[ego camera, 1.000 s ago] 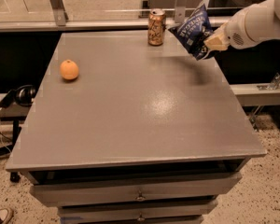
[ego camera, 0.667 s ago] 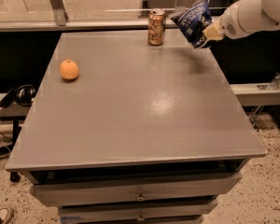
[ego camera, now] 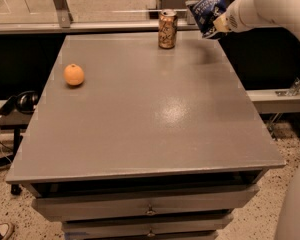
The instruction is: Move blue chip bag near orange can
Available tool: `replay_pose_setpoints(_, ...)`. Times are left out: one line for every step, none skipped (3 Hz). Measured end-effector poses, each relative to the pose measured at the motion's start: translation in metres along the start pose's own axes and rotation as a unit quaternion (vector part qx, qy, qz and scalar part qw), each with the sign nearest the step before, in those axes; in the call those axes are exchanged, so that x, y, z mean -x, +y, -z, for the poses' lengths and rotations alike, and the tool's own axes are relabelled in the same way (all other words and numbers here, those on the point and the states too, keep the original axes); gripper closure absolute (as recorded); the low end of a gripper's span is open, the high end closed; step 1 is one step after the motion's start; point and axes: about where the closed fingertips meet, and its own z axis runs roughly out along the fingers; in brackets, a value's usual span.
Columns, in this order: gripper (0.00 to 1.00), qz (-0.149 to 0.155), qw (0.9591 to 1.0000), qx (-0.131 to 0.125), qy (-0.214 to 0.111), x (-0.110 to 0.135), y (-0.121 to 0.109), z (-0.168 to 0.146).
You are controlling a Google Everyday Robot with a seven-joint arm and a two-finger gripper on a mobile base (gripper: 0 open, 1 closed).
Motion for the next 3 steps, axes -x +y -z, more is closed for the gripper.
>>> replay_pose_setpoints(1.00,-0.033,0.9995,-0.006,-0.002,0.002,0.001,-0.018)
replay_pose_setpoints(1.00,-0.056,0.9984,0.010,-0.004,-0.001,0.014,-0.029)
replay_pose_setpoints(0.84,-0.070,0.9970,0.033,-0.005,-0.002,0.029,-0.036)
